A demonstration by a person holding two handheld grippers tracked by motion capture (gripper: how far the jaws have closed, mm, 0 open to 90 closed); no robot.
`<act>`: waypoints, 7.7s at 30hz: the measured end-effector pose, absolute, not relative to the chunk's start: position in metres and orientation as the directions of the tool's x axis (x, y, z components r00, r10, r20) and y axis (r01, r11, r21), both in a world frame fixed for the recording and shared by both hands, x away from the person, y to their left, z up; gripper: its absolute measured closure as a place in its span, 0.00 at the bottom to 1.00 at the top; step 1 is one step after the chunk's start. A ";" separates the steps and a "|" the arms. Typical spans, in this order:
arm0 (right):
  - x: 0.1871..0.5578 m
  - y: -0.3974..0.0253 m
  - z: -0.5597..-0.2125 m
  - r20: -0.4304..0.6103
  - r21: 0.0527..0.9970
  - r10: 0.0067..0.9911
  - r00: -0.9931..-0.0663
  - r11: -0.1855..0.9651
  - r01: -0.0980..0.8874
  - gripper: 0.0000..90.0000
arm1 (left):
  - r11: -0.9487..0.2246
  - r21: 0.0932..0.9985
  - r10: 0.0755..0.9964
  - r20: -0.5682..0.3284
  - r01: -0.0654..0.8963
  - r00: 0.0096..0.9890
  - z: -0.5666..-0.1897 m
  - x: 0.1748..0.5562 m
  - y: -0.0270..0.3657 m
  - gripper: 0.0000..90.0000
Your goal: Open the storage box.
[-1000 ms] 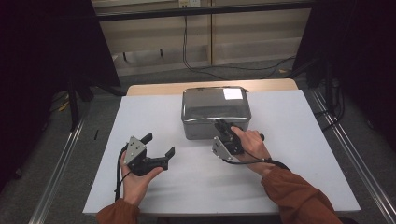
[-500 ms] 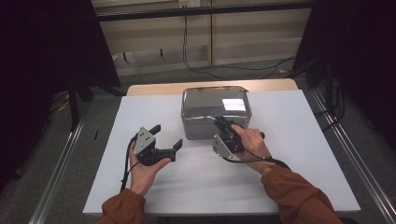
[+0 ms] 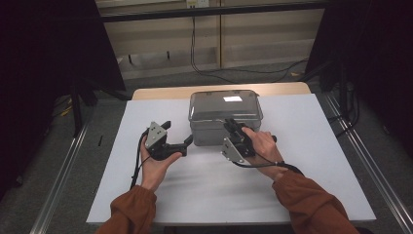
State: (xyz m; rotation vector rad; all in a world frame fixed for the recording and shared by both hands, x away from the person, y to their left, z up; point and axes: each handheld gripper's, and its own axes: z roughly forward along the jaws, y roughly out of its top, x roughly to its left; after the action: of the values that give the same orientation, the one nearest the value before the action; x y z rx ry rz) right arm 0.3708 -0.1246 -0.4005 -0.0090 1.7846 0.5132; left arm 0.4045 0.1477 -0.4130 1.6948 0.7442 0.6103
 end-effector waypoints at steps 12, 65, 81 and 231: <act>0.374 -0.125 -0.388 -0.927 0.340 0.269 -0.263 0.899 -0.278 0.88 | -0.201 0.971 0.740 0.067 0.126 0.669 -0.408 0.437 0.129 0.07; 0.388 -0.198 -0.388 -0.519 0.812 0.711 -0.474 0.584 -0.014 0.32 | -0.225 0.973 0.697 0.122 0.054 0.707 -0.403 0.443 0.111 0.35; 0.404 -0.225 -0.391 -0.283 0.927 0.819 -0.500 0.368 0.078 0.23 | -0.217 0.974 0.703 0.111 0.063 0.703 -0.404 0.444 0.110 0.35; 0.522 -0.245 -0.378 -0.126 0.980 0.861 -0.492 0.185 0.074 0.69 | -0.227 0.970 0.761 0.124 0.082 0.636 -0.381 0.553 0.104 0.67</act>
State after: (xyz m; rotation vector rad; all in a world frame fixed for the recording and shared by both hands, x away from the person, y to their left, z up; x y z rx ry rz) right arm 0.5216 -0.2452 -0.3779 0.8878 1.7393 1.3790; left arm 0.5531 0.1037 -0.3815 1.7041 0.6942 0.7339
